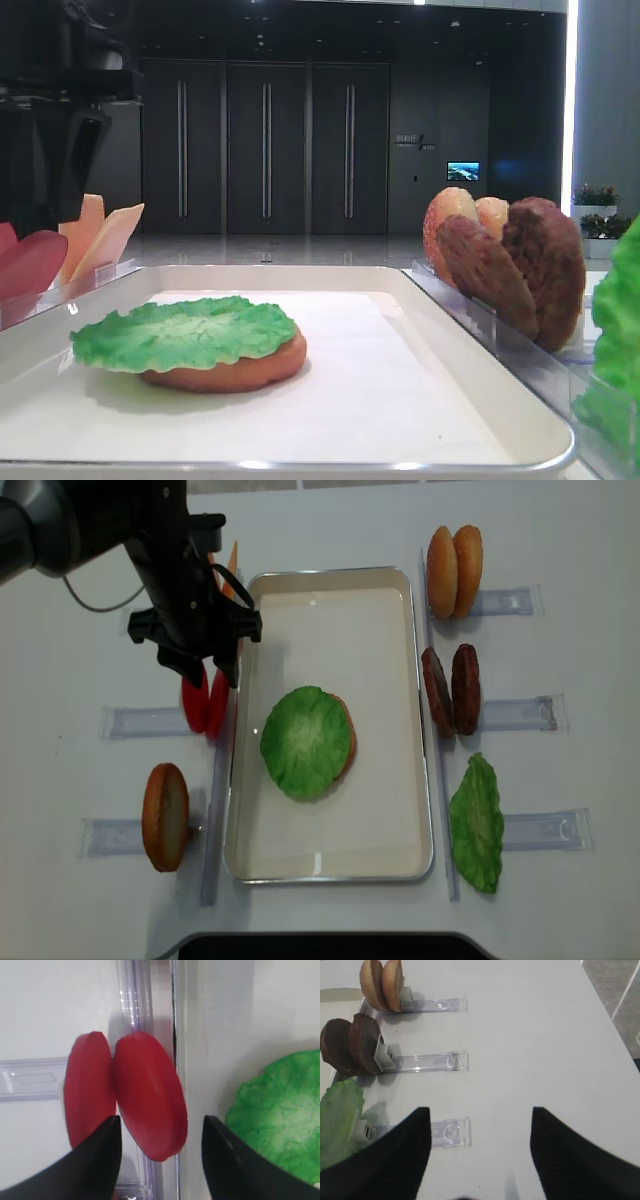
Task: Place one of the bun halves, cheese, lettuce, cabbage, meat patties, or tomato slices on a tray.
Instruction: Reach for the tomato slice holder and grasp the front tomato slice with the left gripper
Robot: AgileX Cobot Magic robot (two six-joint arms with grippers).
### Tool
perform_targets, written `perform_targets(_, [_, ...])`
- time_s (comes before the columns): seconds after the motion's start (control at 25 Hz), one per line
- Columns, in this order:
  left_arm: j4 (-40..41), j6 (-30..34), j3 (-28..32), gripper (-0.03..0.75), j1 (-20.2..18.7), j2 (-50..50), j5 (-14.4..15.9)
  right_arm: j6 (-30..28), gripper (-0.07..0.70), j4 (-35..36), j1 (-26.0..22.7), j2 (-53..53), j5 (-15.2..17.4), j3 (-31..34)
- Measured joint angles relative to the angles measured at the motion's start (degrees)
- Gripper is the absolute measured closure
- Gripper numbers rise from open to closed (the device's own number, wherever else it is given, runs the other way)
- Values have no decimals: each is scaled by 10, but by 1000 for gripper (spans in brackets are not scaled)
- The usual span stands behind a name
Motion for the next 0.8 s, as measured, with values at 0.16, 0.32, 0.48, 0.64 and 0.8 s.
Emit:
perform_targets(0.16, [13,1,3,316,0,0,-3,0,214,0,0,0,0,0])
perform_targets(0.32, [15,1,13,316,0,5,-14,0,214,0,0,0,0,0])
perform_targets(0.48, [15,1,13,316,0,26,-17,0,214,0,0,0,0,0])
perform_targets(0.64, [20,3,13,323,0,34,-16,0,214,0,0,0,0,0])
perform_targets(0.8, [39,3,13,551,0,34,-2,0,214,0,0,0,0,0])
